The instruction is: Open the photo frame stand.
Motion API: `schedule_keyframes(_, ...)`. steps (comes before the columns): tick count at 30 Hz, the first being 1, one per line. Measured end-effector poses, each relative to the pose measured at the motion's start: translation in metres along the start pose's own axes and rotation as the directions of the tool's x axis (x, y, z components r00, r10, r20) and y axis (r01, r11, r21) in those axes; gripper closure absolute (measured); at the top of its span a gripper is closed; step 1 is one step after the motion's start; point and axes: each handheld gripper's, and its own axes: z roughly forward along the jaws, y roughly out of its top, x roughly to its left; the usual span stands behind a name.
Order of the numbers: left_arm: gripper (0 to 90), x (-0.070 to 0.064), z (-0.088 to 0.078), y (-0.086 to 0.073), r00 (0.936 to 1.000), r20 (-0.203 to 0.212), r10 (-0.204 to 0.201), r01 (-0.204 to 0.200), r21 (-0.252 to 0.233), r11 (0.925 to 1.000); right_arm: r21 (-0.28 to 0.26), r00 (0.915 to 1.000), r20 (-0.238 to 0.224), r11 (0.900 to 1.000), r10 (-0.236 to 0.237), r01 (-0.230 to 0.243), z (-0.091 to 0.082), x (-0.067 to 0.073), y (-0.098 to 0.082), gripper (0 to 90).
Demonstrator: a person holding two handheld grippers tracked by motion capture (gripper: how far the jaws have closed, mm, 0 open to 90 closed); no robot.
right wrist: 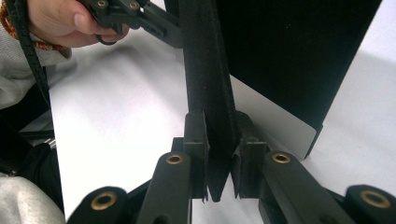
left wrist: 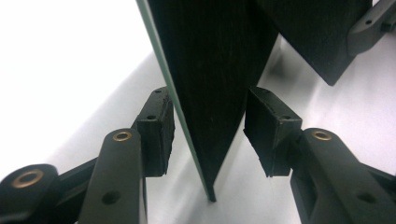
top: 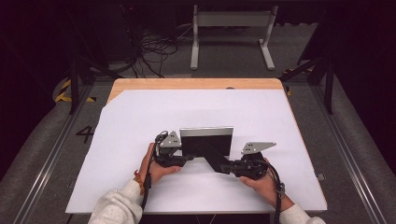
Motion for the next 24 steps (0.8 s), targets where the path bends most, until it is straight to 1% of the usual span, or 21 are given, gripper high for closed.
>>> schedule_keyframes(2, 56.8, -0.0027, 0.0017, -0.0032, 0.9997, -0.013, 0.021, -0.021, 0.005, 0.9998, 0.001, 1.0000, 0.003, 1.000, -0.005, 0.005, 0.0000, 0.0007, -0.0001, 79.1)
schedule_keyframes(4, 63.6, -0.0047, 0.0026, -0.0053, 0.9993, -0.010, 0.035, -0.035, 0.001, 0.9994, 0.002, 1.0000, 0.001, 1.000, -0.002, 0.002, -0.0003, 0.0012, -0.0005, 79.2)
schedule_keyframes(5, 63.6, -0.0055, 0.0030, -0.0058, 0.9991, -0.011, 0.041, -0.041, 0.005, 0.9991, 0.004, 1.0000, 0.001, 1.000, -0.004, 0.004, -0.0003, 0.0013, -0.0005, 79.3)
schedule_keyframes(7, 64.1, -0.0057, 0.0026, -0.0067, 0.9991, -0.010, 0.041, -0.041, 0.001, 0.9992, 0.010, 0.9999, 0.007, 1.000, -0.014, 0.014, -0.0003, 0.0026, -0.0008, 79.3)
schedule_keyframes(9, 64.5, -0.0056, 0.0025, -0.0080, 0.9982, -0.009, 0.060, -0.060, 0.002, 0.9982, 0.015, 0.9997, 0.011, 1.000, -0.021, 0.021, -0.0004, 0.0037, -0.0010, 79.3)
schedule_keyframes(14, 65.2, -0.0071, 0.0026, -0.0090, 0.9980, -0.014, 0.062, -0.062, -0.001, 0.9981, 0.023, 0.9995, 0.008, 0.999, -0.032, 0.032, -0.0004, 0.0041, -0.0016, 78.9)
schedule_keyframes(16, 65.2, -0.0077, 0.0025, -0.0088, 0.9974, -0.019, 0.070, -0.070, 0.002, 0.9975, 0.027, 0.9993, 0.012, 0.999, -0.035, 0.034, -0.0003, 0.0048, -0.0012, 78.2)
schedule_keyframes(18, 64.9, -0.0084, 0.0030, -0.0084, 0.9971, -0.025, 0.072, -0.072, 0.003, 0.9974, 0.033, 0.9988, 0.009, 0.998, -0.047, 0.047, -0.0001, 0.0056, -0.0004, 74.2)
schedule_keyframes(19, 64.5, -0.0088, 0.0034, -0.0081, 0.9972, -0.028, 0.070, -0.070, 0.003, 0.9976, 0.036, 0.9989, 0.000, 0.998, -0.048, 0.048, -0.0001, 0.0061, 0.0001, 72.1)
schedule_keyframes(24, 62.8, -0.0092, 0.0065, -0.0060, 0.9954, -0.052, 0.081, -0.081, 0.004, 0.9967, 0.018, 0.9984, 0.018, 0.998, -0.053, 0.053, -0.0020, 0.0061, 0.0018, 76.4)
